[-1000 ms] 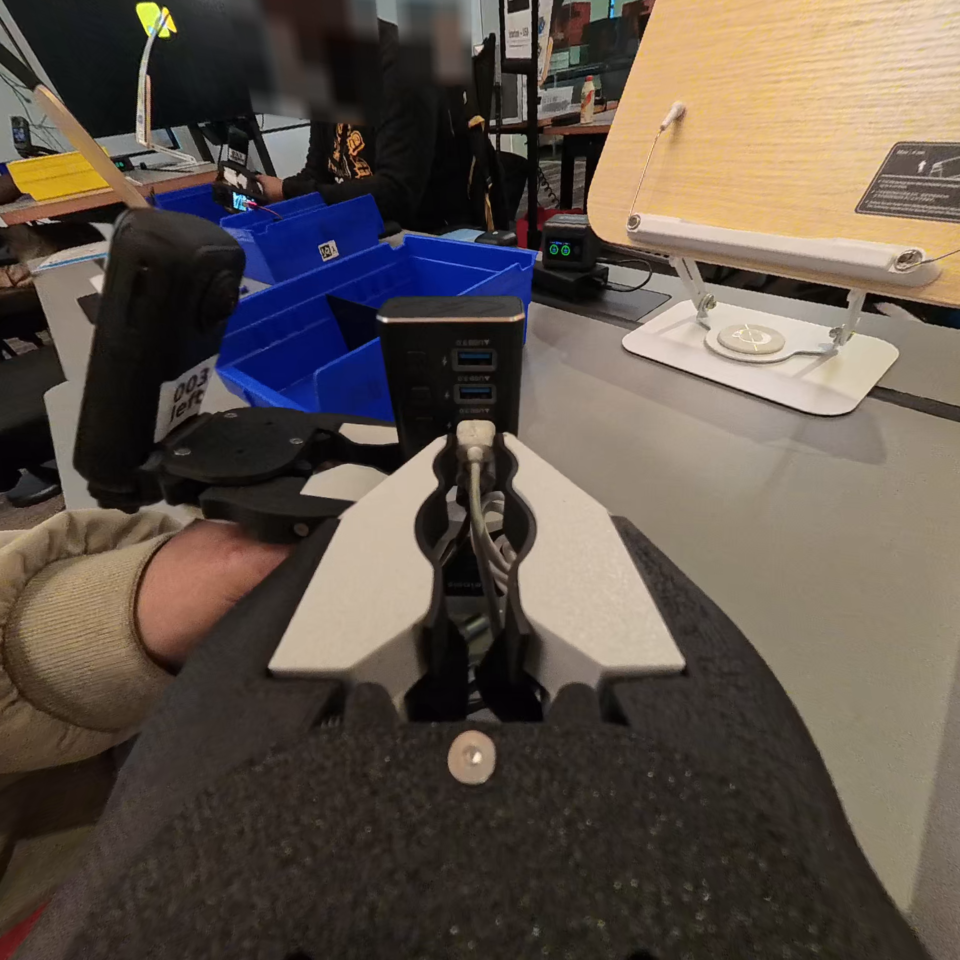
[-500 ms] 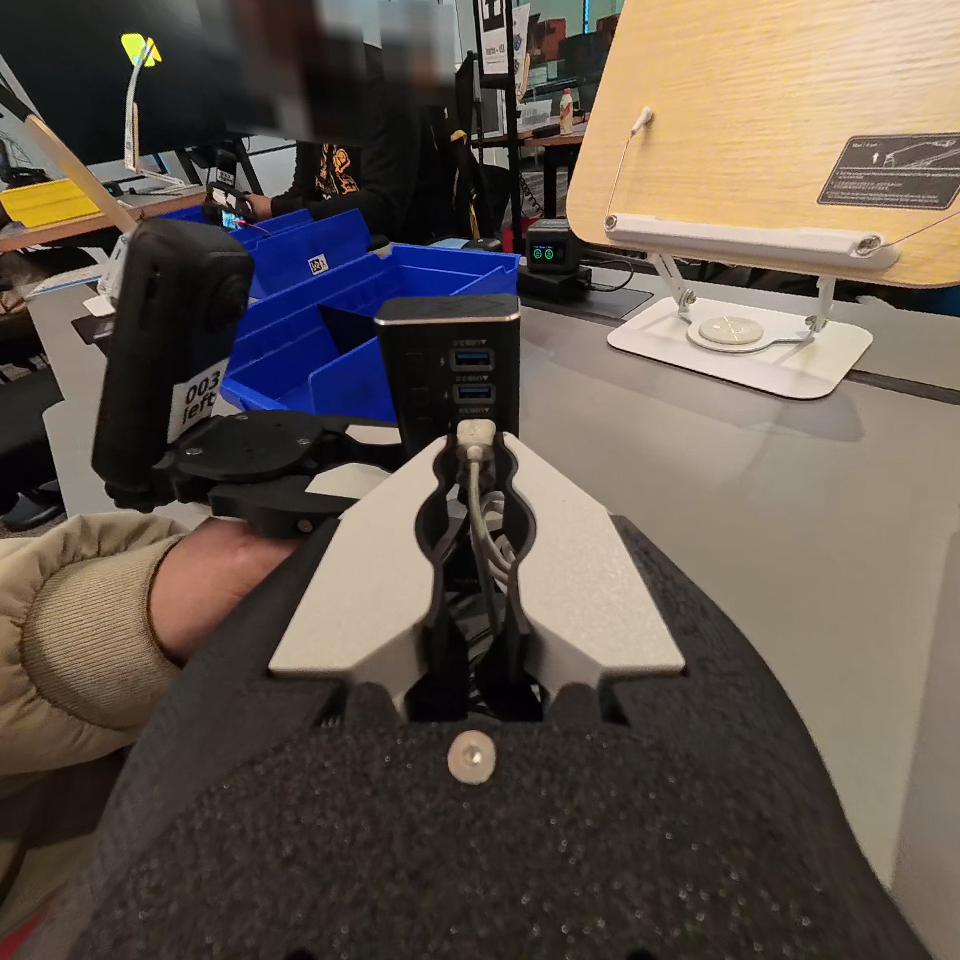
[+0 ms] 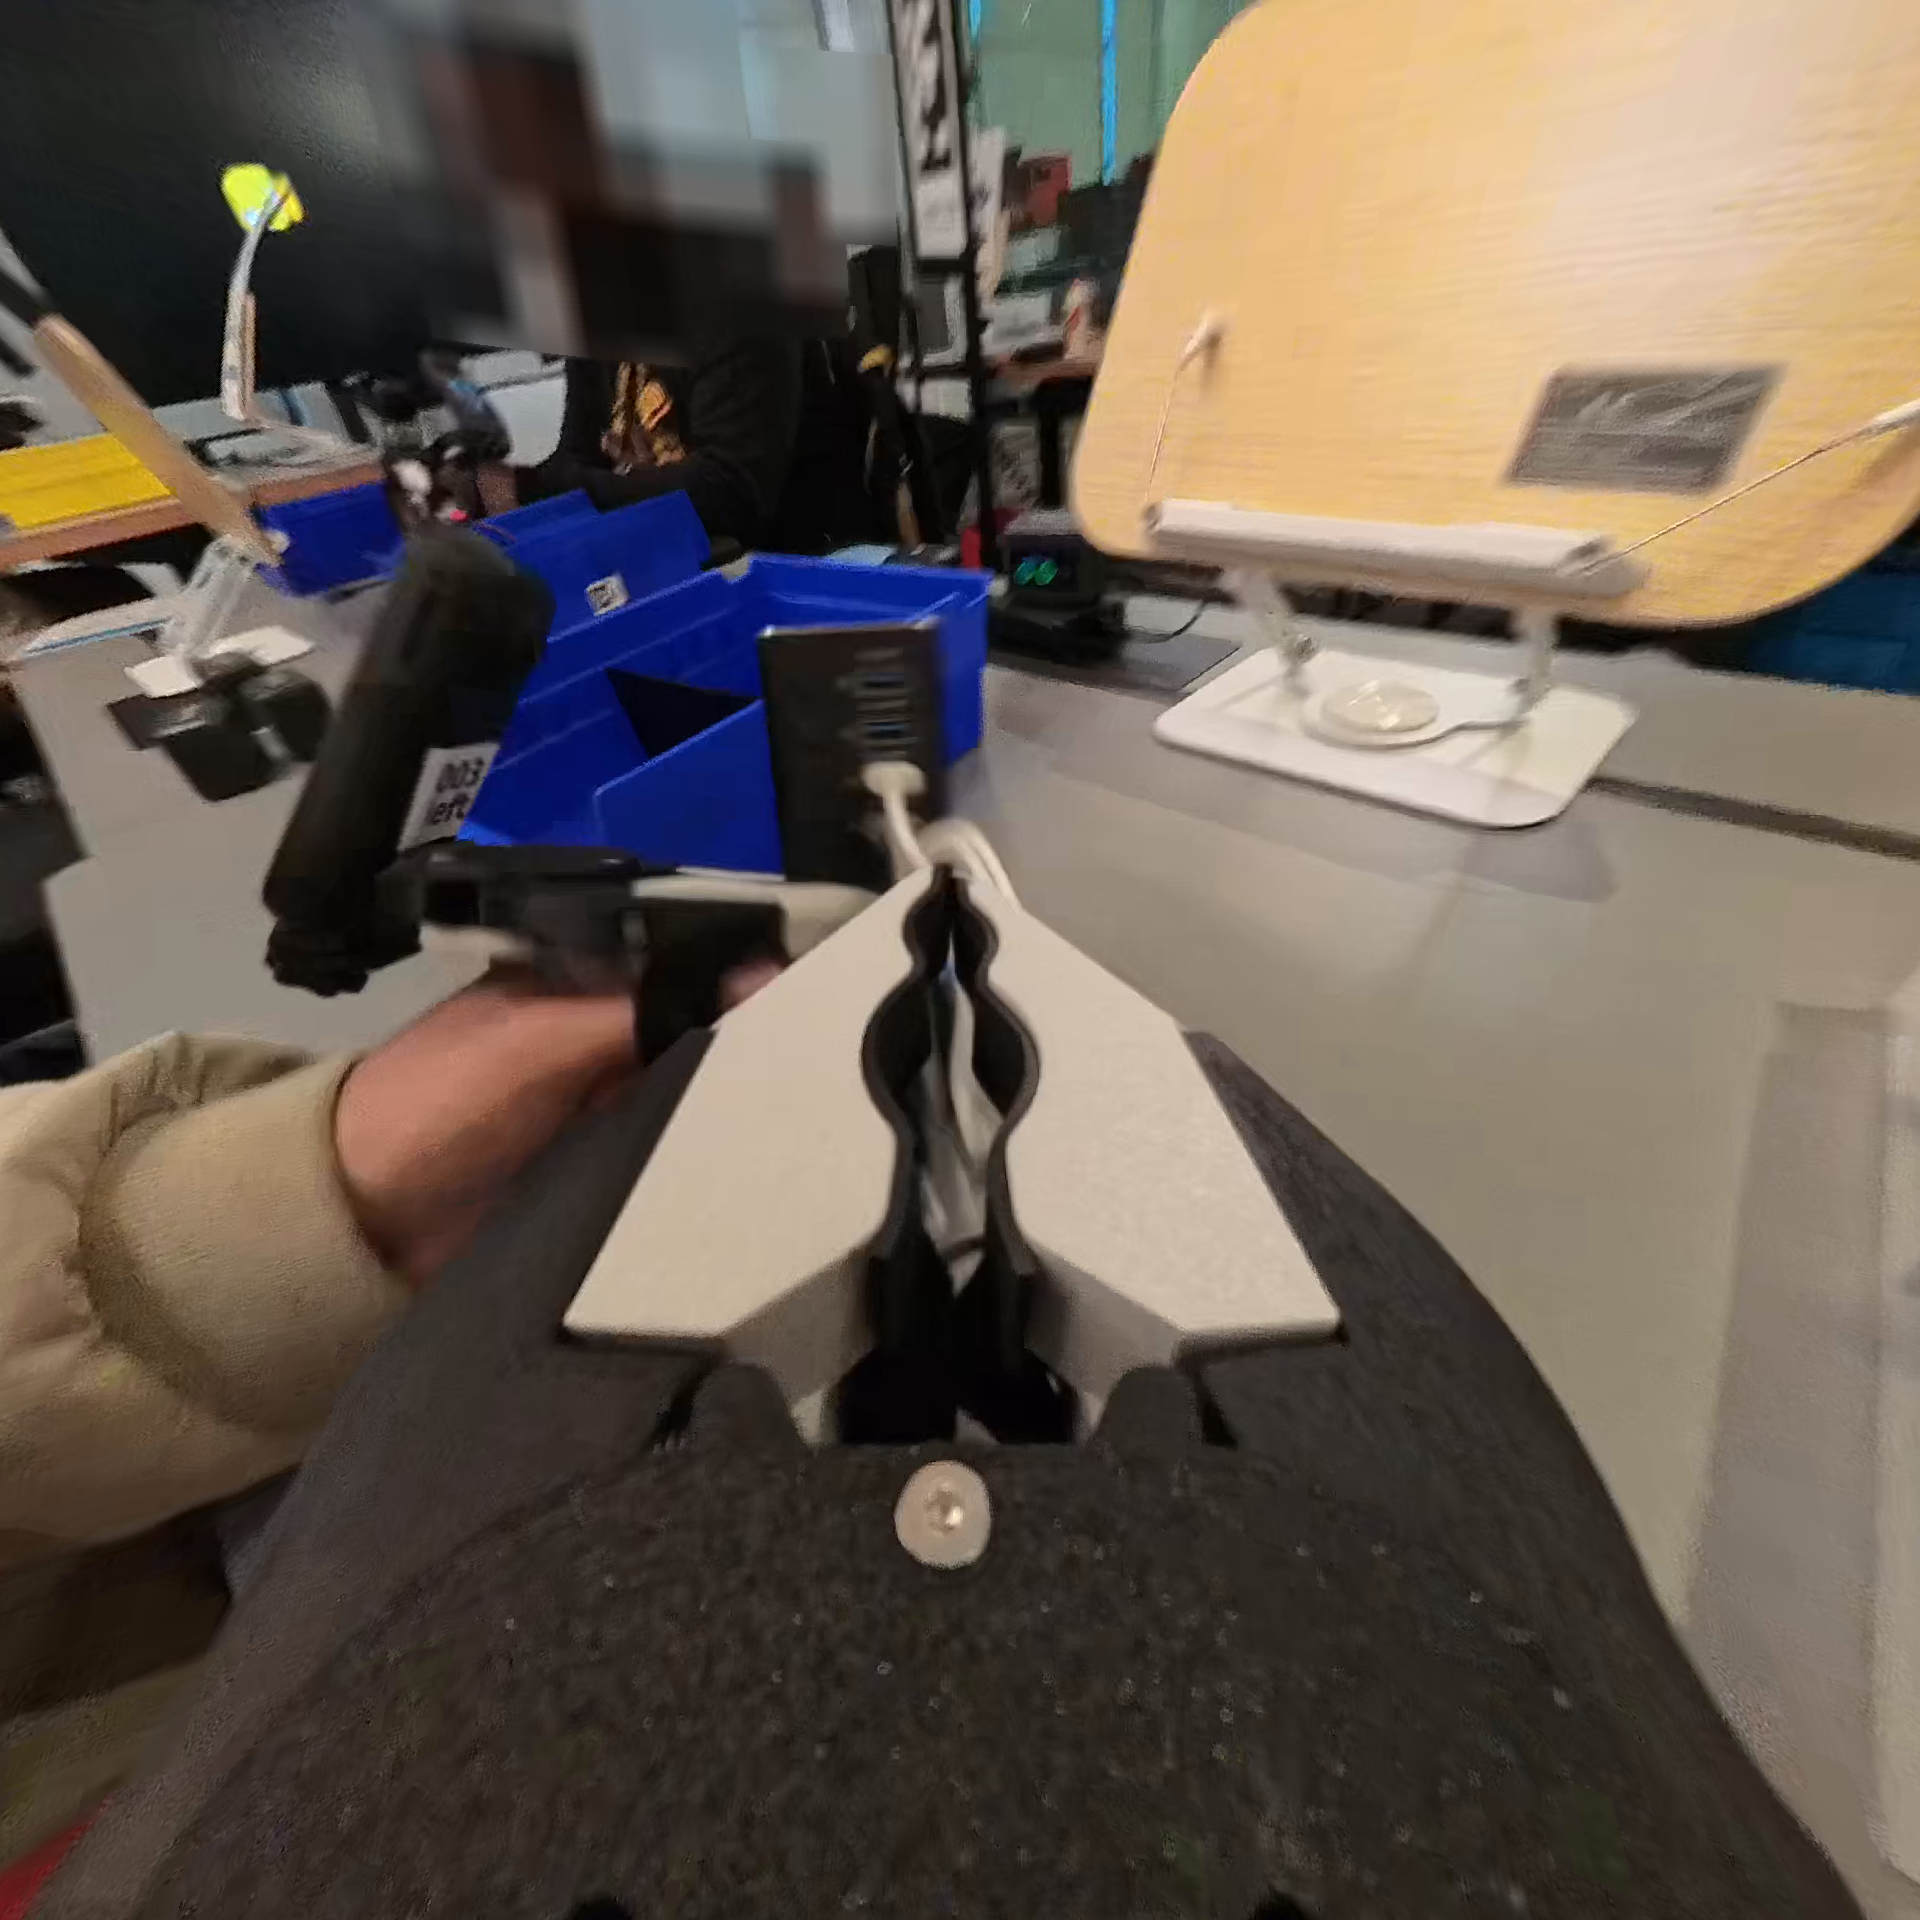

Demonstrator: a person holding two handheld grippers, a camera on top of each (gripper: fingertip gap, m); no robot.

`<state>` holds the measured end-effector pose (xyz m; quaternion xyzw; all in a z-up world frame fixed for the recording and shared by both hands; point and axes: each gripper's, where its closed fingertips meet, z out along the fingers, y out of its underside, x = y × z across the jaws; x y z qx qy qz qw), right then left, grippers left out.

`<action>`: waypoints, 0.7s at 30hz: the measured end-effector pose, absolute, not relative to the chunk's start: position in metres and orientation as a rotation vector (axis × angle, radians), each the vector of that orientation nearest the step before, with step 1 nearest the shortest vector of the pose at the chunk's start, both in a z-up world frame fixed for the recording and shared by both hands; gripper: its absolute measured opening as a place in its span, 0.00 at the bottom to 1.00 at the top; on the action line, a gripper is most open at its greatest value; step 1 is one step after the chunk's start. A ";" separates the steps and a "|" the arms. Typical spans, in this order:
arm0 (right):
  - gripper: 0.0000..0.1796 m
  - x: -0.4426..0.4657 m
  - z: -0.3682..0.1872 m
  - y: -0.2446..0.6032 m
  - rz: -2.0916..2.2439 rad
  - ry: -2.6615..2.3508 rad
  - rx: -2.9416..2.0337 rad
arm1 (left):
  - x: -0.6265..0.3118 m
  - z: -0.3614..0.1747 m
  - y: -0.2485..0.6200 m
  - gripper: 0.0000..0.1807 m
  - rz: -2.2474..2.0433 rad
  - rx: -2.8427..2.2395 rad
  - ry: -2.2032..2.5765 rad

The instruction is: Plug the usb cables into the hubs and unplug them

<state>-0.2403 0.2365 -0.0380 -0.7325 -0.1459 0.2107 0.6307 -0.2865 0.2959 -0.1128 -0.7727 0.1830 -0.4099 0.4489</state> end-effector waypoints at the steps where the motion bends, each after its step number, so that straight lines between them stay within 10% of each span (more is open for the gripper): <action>1: 0.00 -0.232 -0.032 0.233 0.456 -0.344 -1.665 | -0.310 -0.114 0.314 0.16 -1.048 -1.924 0.324; 8: 0.00 -0.231 -0.024 0.243 0.528 -0.385 -1.648 | -0.308 -0.090 0.307 0.17 -0.943 -1.826 0.485; 15: 0.30 -0.269 -0.020 0.256 0.459 -0.516 -1.687 | -0.292 -0.081 0.286 0.17 -0.808 -1.786 0.645; 21: 0.12 -0.283 -0.033 0.264 0.501 -0.478 -1.761 | -0.277 -0.084 0.269 0.17 -0.809 -1.786 0.674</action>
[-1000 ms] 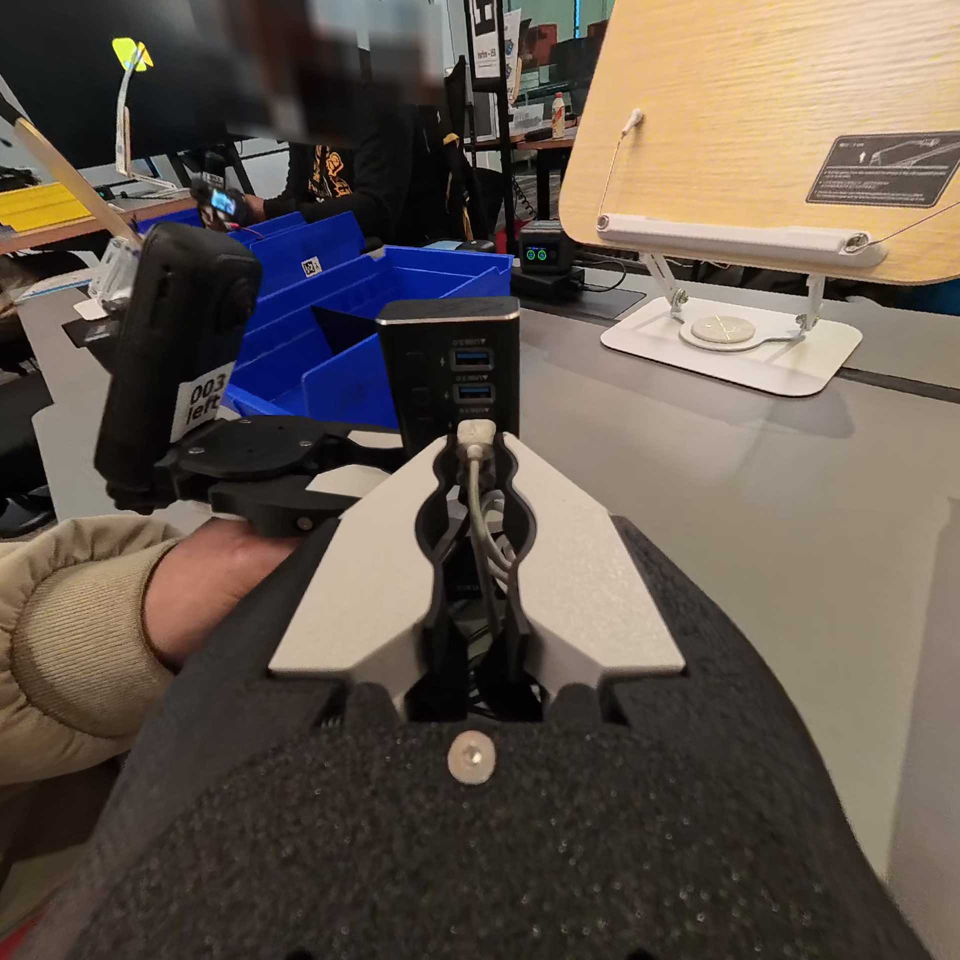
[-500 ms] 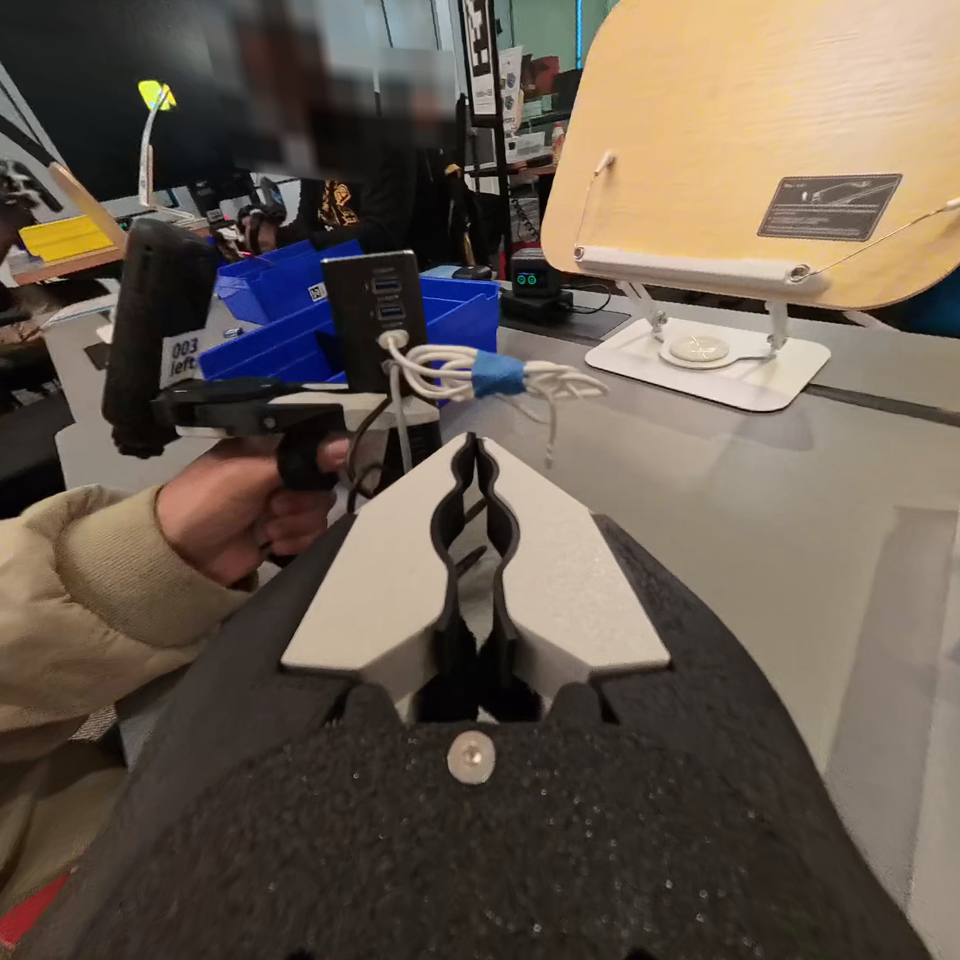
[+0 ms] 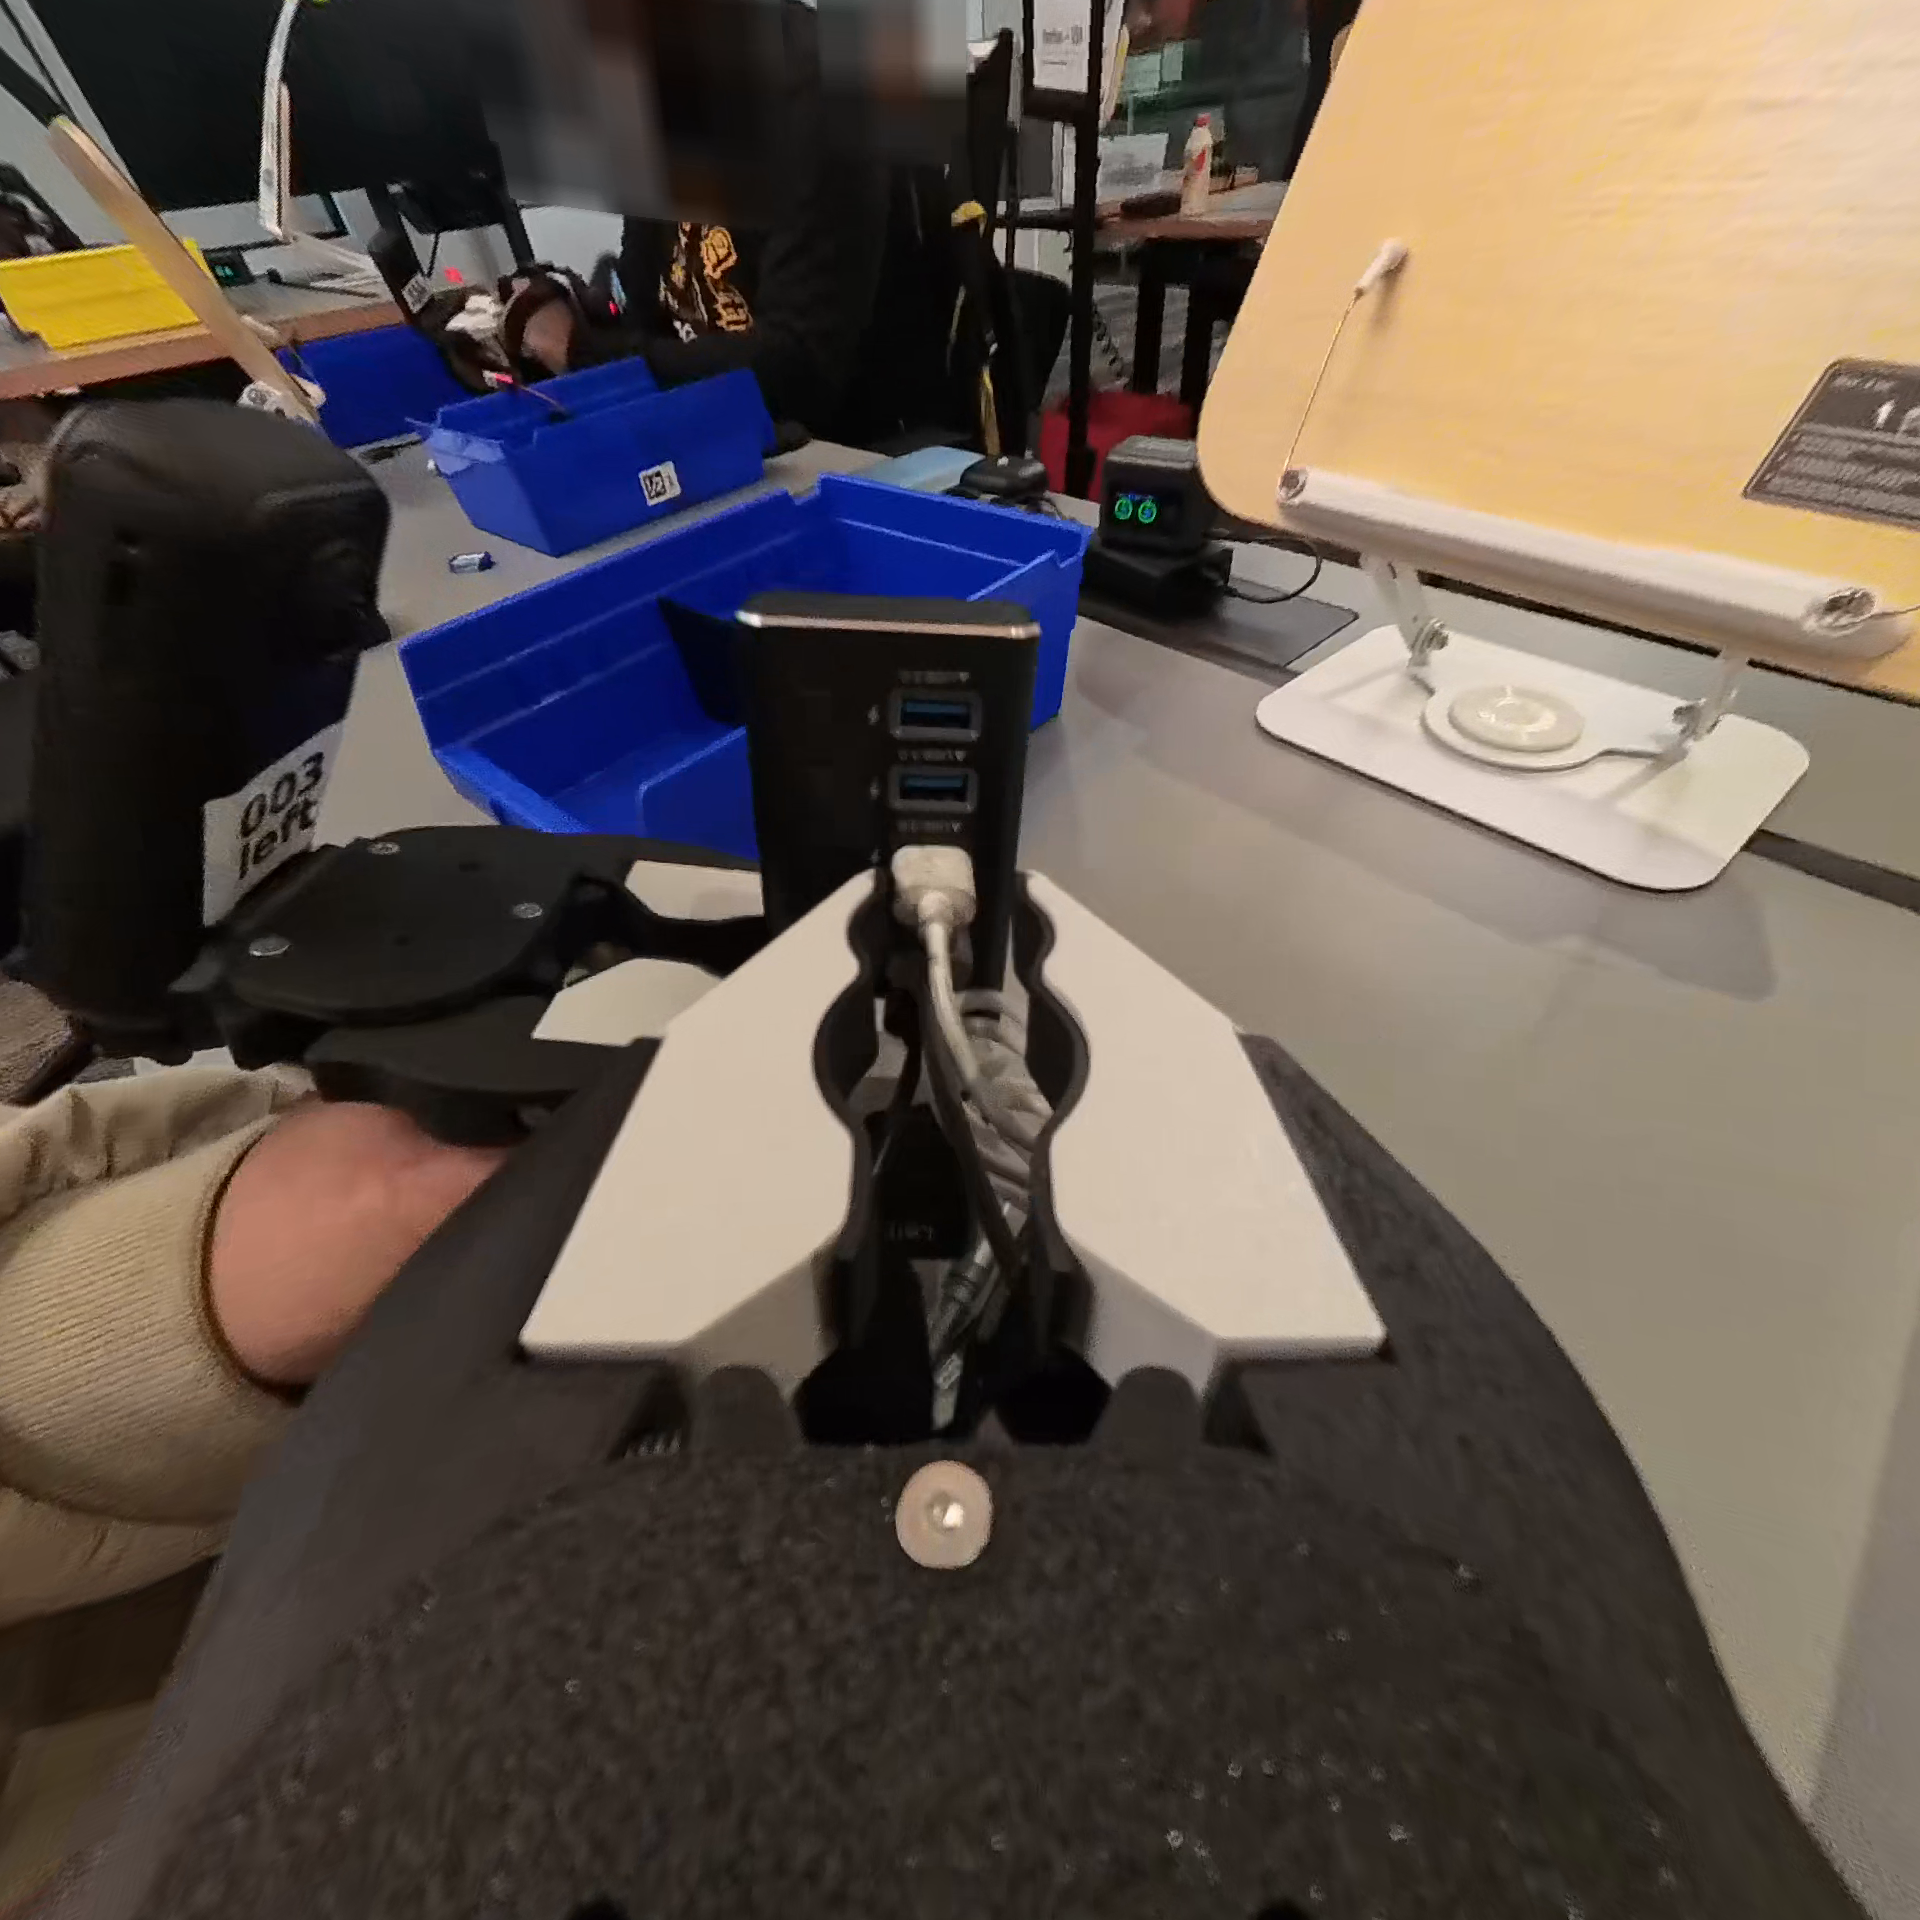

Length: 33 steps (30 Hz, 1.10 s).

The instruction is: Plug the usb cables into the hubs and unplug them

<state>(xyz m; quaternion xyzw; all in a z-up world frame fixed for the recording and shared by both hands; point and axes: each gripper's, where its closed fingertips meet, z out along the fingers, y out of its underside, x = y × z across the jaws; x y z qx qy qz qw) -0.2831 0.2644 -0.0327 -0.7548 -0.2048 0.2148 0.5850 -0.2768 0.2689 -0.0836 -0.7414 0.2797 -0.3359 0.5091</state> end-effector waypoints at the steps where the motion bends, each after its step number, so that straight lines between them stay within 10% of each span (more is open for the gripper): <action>1: 0.11 -0.283 -0.030 0.264 0.488 -0.474 -1.735 | -0.276 -0.084 0.268 0.17 -0.816 -1.787 0.673; 33: 0.08 -0.265 -0.056 0.261 0.396 -0.487 -1.770 | -0.276 -0.065 0.261 0.24 -1.013 -1.633 0.859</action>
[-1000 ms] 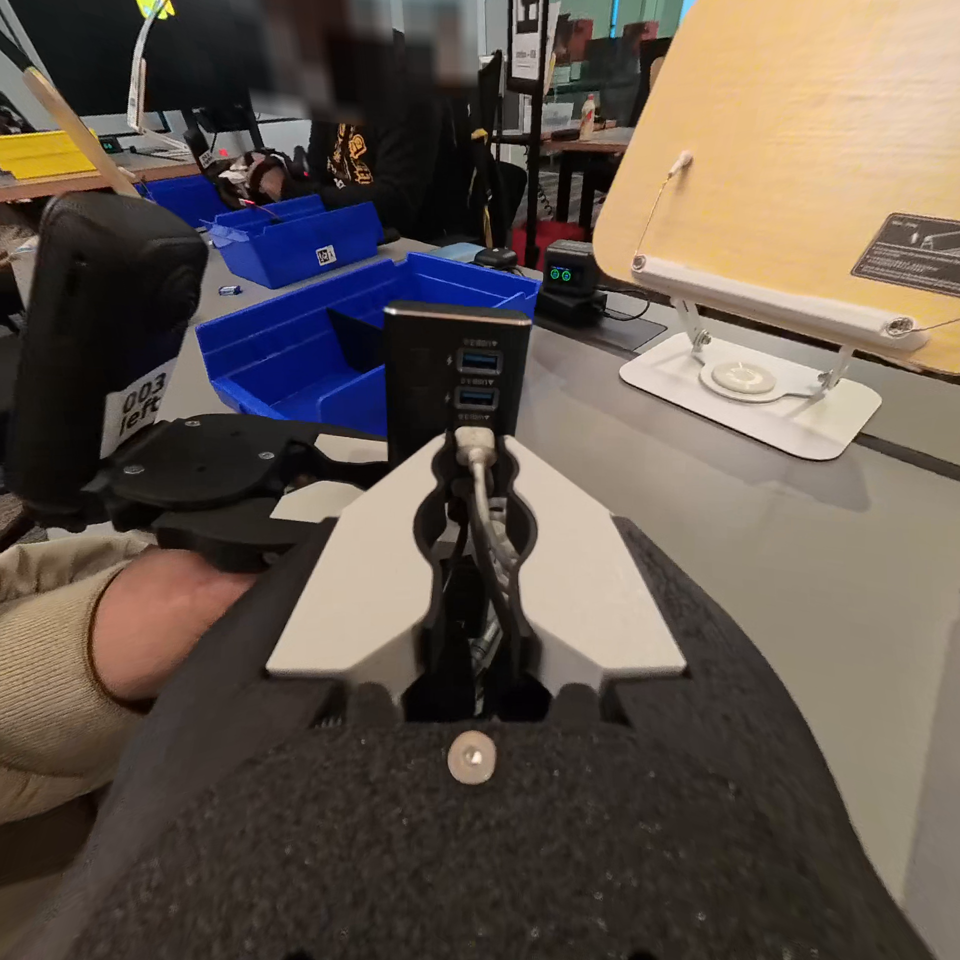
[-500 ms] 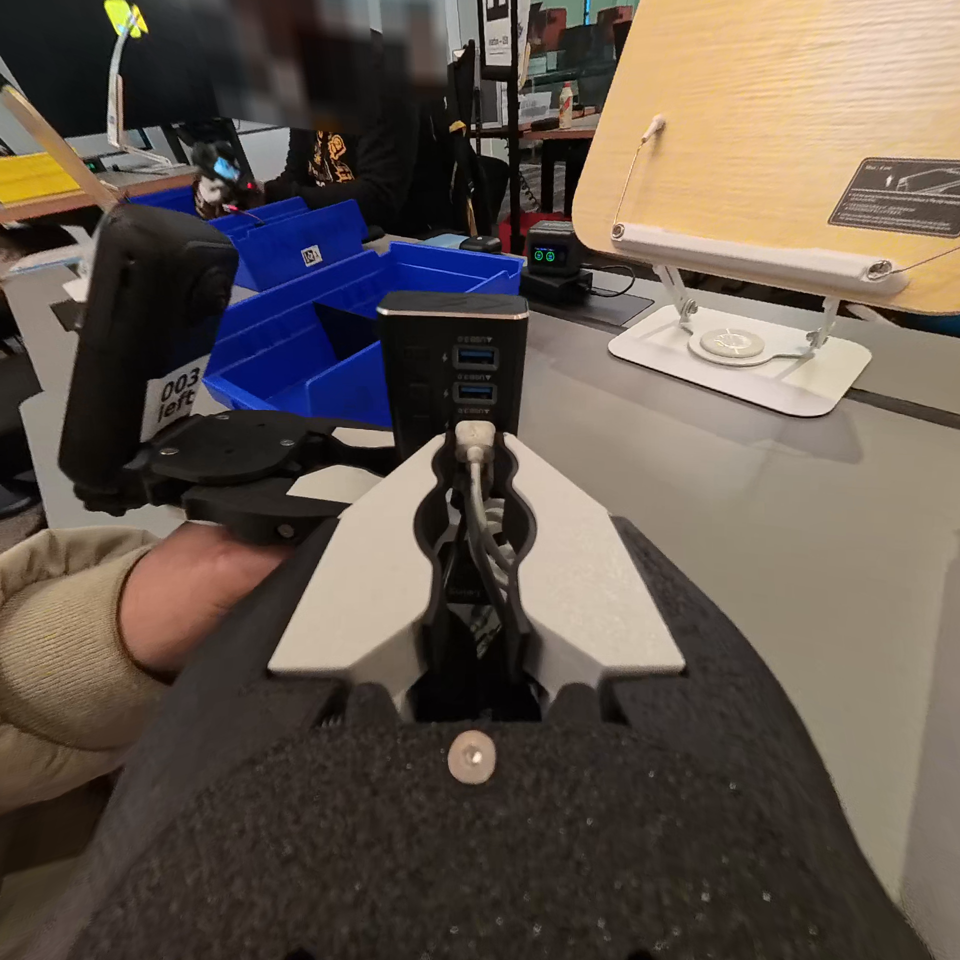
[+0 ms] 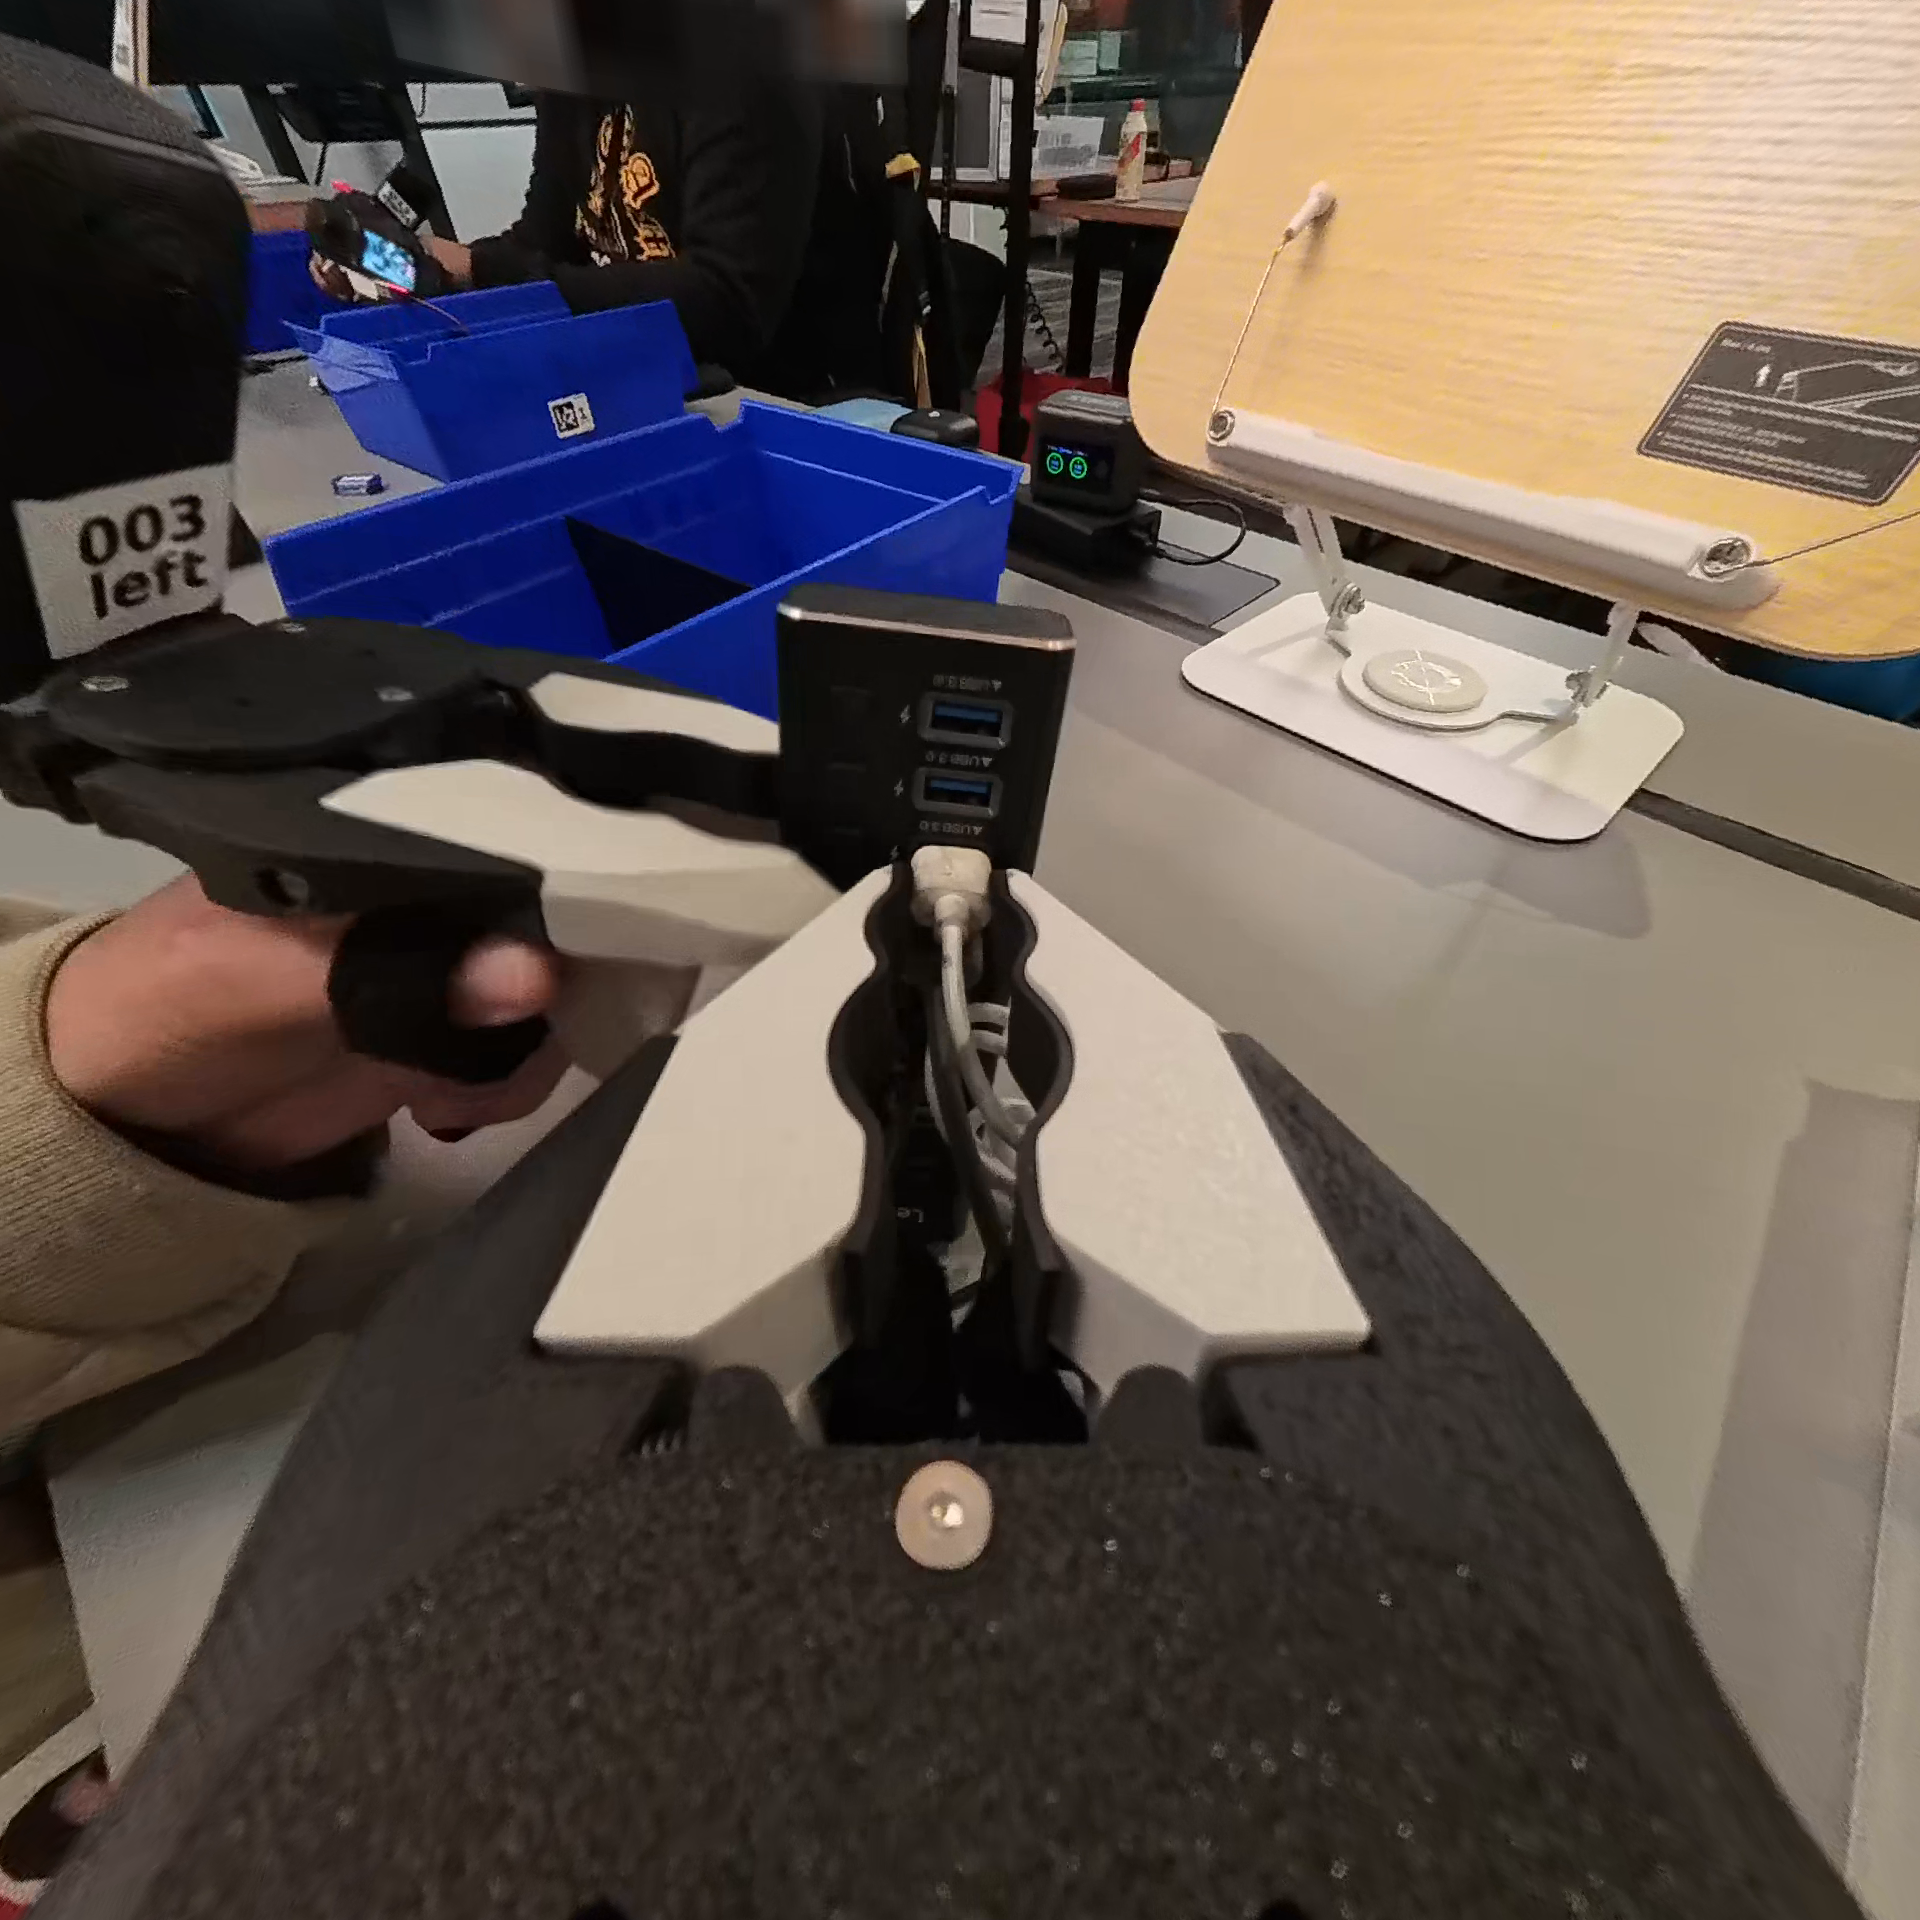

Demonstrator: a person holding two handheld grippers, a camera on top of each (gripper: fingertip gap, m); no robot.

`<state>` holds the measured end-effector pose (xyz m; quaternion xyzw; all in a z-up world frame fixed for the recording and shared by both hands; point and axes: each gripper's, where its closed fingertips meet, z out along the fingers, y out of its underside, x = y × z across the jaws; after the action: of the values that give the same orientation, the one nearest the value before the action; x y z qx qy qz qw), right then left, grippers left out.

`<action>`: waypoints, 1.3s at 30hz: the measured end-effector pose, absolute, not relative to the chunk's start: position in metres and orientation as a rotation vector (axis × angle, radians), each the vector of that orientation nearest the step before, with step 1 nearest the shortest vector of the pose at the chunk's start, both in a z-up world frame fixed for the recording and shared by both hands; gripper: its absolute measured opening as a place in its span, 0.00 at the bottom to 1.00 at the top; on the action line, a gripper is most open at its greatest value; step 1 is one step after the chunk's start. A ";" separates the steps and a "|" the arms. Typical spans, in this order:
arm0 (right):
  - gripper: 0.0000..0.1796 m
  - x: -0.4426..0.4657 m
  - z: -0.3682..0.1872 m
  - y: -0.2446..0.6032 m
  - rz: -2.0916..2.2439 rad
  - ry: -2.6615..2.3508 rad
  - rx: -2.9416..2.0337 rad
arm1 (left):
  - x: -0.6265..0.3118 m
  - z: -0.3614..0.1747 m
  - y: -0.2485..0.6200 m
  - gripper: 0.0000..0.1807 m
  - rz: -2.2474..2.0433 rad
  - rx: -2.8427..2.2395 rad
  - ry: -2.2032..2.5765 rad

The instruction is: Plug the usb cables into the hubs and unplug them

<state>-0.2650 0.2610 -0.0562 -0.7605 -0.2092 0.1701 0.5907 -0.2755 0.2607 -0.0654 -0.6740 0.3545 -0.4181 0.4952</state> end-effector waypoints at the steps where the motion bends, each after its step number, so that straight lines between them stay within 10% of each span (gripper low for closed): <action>1: 0.08 -0.264 -0.056 0.261 0.393 -0.481 -1.767 | -0.280 -0.059 0.263 0.22 -1.030 -1.611 0.824; 39: 0.08 -0.282 -0.054 0.244 0.411 -0.483 -1.694 | -0.284 -0.043 0.263 0.17 -0.710 -1.607 0.960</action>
<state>-0.2819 0.2439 -0.0538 -0.7361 -0.2100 0.1788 0.6181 -0.2838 0.2635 -0.0425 -0.6757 0.4040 -0.2985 0.5395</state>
